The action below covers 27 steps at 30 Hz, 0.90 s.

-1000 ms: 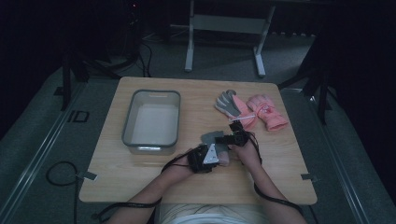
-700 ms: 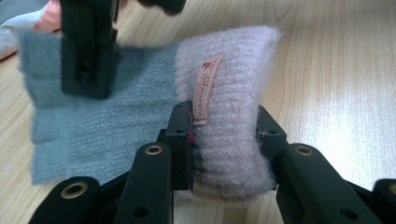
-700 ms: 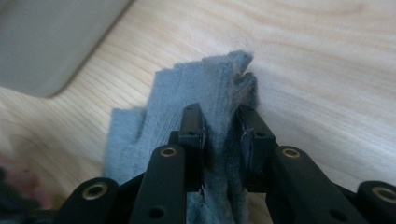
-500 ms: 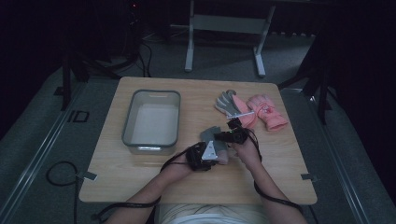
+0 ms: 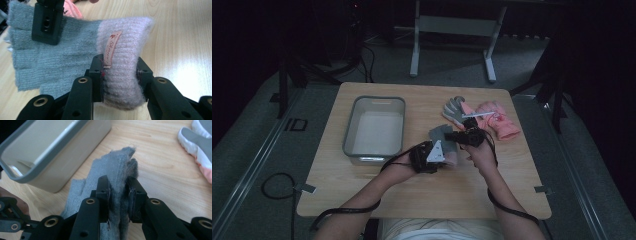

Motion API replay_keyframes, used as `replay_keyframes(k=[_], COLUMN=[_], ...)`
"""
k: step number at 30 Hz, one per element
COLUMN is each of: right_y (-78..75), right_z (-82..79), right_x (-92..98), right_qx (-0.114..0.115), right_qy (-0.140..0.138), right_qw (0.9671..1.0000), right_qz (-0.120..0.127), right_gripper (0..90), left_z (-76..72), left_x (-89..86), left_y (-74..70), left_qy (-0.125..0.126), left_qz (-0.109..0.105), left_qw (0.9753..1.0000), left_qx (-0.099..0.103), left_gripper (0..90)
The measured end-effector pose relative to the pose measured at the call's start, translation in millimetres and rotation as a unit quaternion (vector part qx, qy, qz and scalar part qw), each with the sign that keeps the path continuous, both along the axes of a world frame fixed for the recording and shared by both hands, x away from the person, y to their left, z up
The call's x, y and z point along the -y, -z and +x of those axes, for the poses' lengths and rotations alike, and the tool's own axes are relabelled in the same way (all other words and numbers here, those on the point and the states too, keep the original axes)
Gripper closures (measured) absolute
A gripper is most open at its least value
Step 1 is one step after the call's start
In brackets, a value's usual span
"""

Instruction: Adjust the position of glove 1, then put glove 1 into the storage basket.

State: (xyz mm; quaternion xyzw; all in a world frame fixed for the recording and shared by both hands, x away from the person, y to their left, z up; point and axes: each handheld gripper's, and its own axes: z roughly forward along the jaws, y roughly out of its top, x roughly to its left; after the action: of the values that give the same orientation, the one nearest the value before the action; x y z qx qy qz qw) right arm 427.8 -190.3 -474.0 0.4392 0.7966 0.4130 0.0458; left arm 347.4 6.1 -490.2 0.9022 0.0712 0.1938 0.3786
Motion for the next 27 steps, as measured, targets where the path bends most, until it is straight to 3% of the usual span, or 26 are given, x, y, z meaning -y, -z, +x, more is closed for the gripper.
replay_keyframes(k=[7, 17, 23, 27], right_y=[-15.7, -42.7, -52.7, -58.4], right_z=[1.4, 13.3, 23.0, 26.3], right_x=[-10.8, -46.7, -70.5, -87.9], right_qx=[0.012, 0.038, 0.040, 0.056], right_qy=[-0.005, -0.023, -0.036, -0.046], right_qw=[0.9999, 0.9990, 0.9984, 0.9973], right_qz=[0.010, 0.007, 0.018, 0.010], right_gripper=[74.5, 74.5, 74.5, 74.5], left_z=[3.6, 12.3, 16.7, 17.5], left_x=[-16.0, -48.5, -69.8, -81.4], left_y=[-17.3, -43.9, -58.3, -62.2], left_qy=[0.002, -0.010, -0.018, -0.029], left_qz=[-0.002, 0.012, 0.040, 0.048], left_qw=[1.0000, 0.9997, 0.9986, 0.9978], left_qx=[0.001, 0.018, 0.030, 0.036], left_gripper=[66.8, 66.7, 66.7, 66.7])
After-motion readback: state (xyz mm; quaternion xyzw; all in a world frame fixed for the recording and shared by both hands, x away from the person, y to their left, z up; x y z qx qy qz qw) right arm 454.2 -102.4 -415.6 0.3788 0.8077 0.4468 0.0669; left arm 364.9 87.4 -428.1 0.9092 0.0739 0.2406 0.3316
